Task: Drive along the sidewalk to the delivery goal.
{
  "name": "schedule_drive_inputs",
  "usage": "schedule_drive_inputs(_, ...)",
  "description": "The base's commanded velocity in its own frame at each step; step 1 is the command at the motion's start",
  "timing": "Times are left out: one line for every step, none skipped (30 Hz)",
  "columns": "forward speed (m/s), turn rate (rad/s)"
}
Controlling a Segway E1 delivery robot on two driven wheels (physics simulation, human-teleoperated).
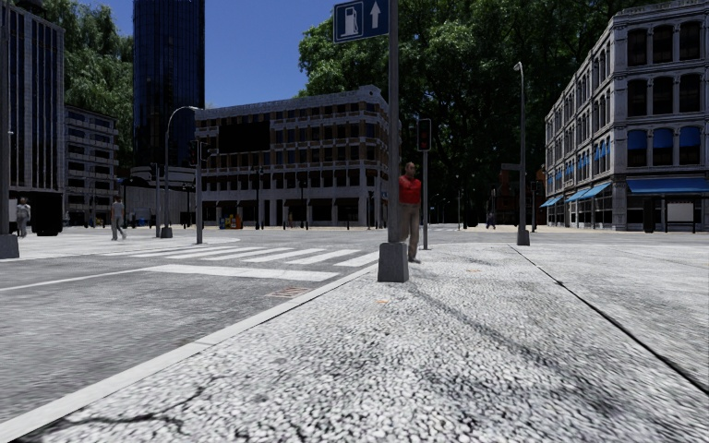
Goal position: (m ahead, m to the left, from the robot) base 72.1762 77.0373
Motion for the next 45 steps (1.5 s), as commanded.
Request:
schedule_drive_inputs(0.00, 0.00)
schedule_drive_inputs(0.00, 0.00)
schedule_drive_inputs(0.00, 0.00)
schedule_drive_inputs(0.00, 0.00)
schedule_drive_inputs(0.00, 0.00)
schedule_drive_inputs(0.00, 0.00)
schedule_drive_inputs(0.00, 0.00)
schedule_drive_inputs(0.00, 0.00)
schedule_drive_inputs(0.00, 0.00)
schedule_drive_inputs(0.00, 0.00)
schedule_drive_inputs(0.00, 0.00)
schedule_drive_inputs(0.00, 0.00)
schedule_drive_inputs(0.00, 0.00)
schedule_drive_inputs(0.00, 0.00)
schedule_drive_inputs(0.00, 0.00)
schedule_drive_inputs(0.00, 0.00)
schedule_drive_inputs(0.00, 0.00)
schedule_drive_inputs(0.00, 0.00)
schedule_drive_inputs(0.00, 0.00)
schedule_drive_inputs(0.00, 0.00)
schedule_drive_inputs(0.00, 0.00)
schedule_drive_inputs(0.00, 0.00)
schedule_drive_inputs(0.00, 0.00)
schedule_drive_inputs(0.00, 0.00)
schedule_drive_inputs(0.00, 0.00)
schedule_drive_inputs(0.00, 0.00)
schedule_drive_inputs(0.00, 0.00)
schedule_drive_inputs(0.00, 0.00)
schedule_drive_inputs(0.00, 0.00)
schedule_drive_inputs(0.00, 0.00)
schedule_drive_inputs(0.04, 0.00)
schedule_drive_inputs(0.37, 0.00)
schedule_drive_inputs(0.37, 0.00)
schedule_drive_inputs(0.55, 0.00)
schedule_drive_inputs(0.61, 0.00)
schedule_drive_inputs(0.62, 0.00)
schedule_drive_inputs(0.62, 0.00)
schedule_drive_inputs(0.63, 0.00)
schedule_drive_inputs(0.63, 0.00)
schedule_drive_inputs(0.63, 0.00)
schedule_drive_inputs(0.63, 0.00)
schedule_drive_inputs(0.63, 0.00)
schedule_drive_inputs(0.63, 0.00)
schedule_drive_inputs(0.62, 0.00)
schedule_drive_inputs(0.62, 0.00)
